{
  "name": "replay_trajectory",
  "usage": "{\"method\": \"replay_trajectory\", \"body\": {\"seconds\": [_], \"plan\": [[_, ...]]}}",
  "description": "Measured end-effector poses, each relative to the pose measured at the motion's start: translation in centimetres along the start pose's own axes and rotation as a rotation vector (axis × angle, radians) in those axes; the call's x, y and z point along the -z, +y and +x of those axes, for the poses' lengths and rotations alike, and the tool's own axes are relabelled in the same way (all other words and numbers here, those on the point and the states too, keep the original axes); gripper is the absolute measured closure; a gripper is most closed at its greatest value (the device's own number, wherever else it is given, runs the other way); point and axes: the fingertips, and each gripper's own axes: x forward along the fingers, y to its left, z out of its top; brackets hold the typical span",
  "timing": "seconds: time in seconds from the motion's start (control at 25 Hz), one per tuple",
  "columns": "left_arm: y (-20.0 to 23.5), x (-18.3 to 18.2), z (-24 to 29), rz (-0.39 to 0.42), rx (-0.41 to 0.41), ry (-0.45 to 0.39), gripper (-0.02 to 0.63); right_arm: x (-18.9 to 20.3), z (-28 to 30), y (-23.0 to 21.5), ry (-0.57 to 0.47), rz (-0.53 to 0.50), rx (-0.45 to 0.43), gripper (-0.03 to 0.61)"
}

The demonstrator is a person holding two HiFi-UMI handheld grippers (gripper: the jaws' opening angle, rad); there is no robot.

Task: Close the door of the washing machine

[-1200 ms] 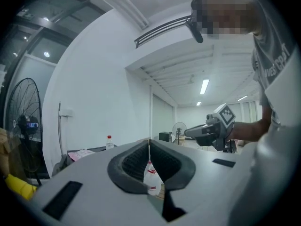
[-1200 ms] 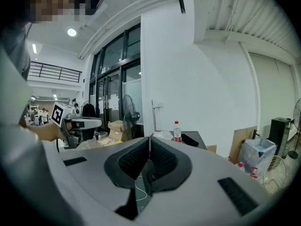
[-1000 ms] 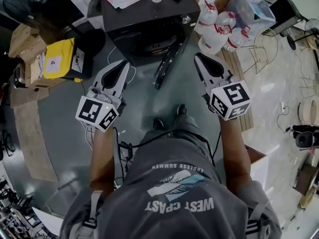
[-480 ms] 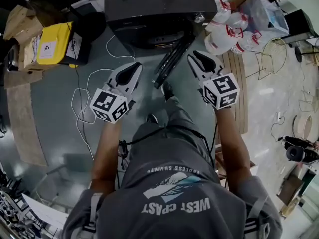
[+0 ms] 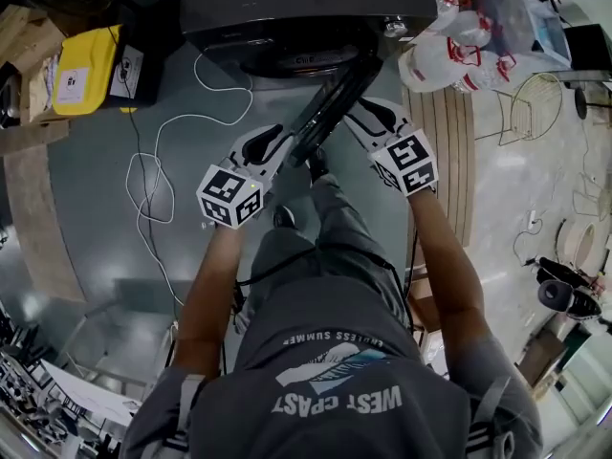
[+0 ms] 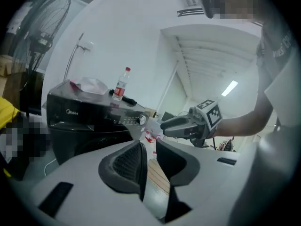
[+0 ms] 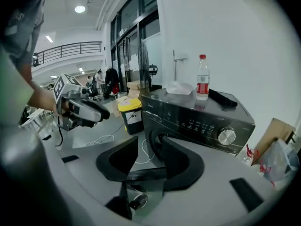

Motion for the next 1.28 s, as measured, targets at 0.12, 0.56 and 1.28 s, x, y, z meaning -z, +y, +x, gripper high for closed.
{"method": "replay_trajectory", "body": {"seconds": [0.12, 0.56, 1.28], "plan": [[0.8, 2.7, 2.3, -0.034, -0.006, 0.030, 0.492, 2.3, 2.0, -0.3, 0.058, -0.054, -0.037, 0.394], [2.3, 11.3, 8.5, -0.149, -0.039, 0.146, 0.426, 10.6, 6.8, -1.3, 0.257, -0.368, -0.146, 0.363], [4.6, 14.6, 12.5, -0.105, -0.130, 0.231, 0.426, 11.4, 10.8, -0.3, 0.256, -0.682, -0.246, 0.416]]}}
